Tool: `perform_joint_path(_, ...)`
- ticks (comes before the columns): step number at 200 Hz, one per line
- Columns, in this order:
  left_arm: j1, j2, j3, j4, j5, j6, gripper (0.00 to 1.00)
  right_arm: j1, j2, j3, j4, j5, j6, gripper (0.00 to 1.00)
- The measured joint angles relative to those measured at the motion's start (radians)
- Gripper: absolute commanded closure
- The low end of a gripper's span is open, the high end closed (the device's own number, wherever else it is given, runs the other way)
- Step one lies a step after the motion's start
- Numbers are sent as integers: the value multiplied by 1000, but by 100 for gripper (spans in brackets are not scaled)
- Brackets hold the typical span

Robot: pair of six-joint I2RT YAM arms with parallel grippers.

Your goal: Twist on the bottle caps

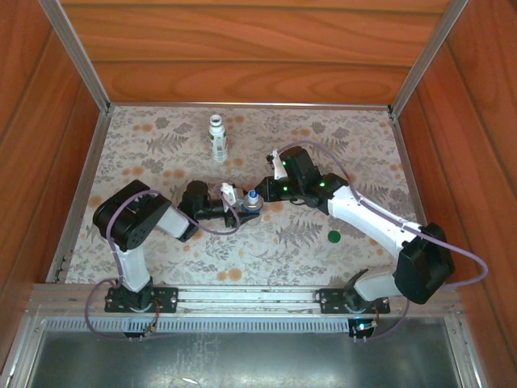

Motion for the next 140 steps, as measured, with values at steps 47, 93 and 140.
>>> perform_joint_path(47, 0, 0, 0, -1, 2, 10, 34, -5, -40, -68, 55, -63, 9, 86)
perform_joint_path(93, 0, 1, 1, -1, 1, 6, 34, 31, -109, -125, 14, -95, 30, 86)
perform_joint_path(140, 0, 1, 1, -1, 1, 5, 34, 25, -116, -101, 1, -54, 24, 79)
